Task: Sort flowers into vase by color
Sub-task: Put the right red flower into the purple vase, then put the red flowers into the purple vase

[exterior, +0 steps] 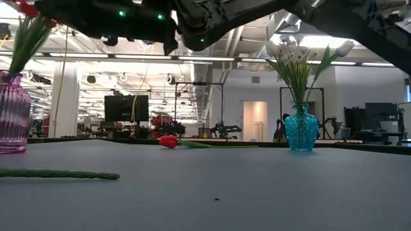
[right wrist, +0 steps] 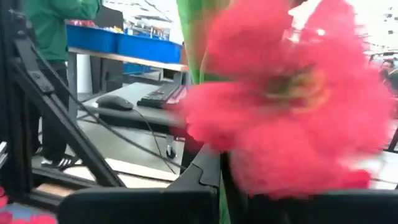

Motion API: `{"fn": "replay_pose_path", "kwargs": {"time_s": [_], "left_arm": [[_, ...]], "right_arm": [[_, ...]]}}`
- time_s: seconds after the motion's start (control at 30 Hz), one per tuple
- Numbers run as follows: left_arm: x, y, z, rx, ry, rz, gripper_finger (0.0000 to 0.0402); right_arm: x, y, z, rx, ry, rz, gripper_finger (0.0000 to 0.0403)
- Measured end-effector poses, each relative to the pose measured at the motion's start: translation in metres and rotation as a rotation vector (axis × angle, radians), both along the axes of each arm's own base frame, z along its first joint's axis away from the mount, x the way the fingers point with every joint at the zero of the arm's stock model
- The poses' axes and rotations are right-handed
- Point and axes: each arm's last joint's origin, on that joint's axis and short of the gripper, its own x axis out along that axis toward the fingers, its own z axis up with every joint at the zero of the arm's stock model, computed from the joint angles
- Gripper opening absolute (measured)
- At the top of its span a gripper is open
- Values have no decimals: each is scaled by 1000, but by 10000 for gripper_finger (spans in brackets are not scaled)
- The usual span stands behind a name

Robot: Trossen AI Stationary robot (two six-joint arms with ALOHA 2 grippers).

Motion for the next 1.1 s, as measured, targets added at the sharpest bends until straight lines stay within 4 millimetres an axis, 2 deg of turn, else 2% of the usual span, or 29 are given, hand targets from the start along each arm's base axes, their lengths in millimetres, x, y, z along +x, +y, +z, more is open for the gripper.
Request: {"fn": "replay_pose_path", "kwargs": {"time_s": [0.2, 0.5, 0.77, 0.93, 1.1], "left_arm": [[0, 0, 0, 5, 0, -1, 204], [0, 0, -1, 2, 6, -14, 204], [0, 0, -2, 2, 19, -14, 204], [0, 0, -2, 0, 23, -14, 204], [0, 0, -2, -3, 23, -14, 204]], "right_arm": [[12, 1, -10, -5, 68, 1, 31], [12, 1, -9, -7, 100, 5, 63], [11, -2, 3, -11, 169, 24, 116], [-1, -10, 14, -47, 364, 35, 170], [-24, -23, 23, -132, 648, 39, 210]]}}
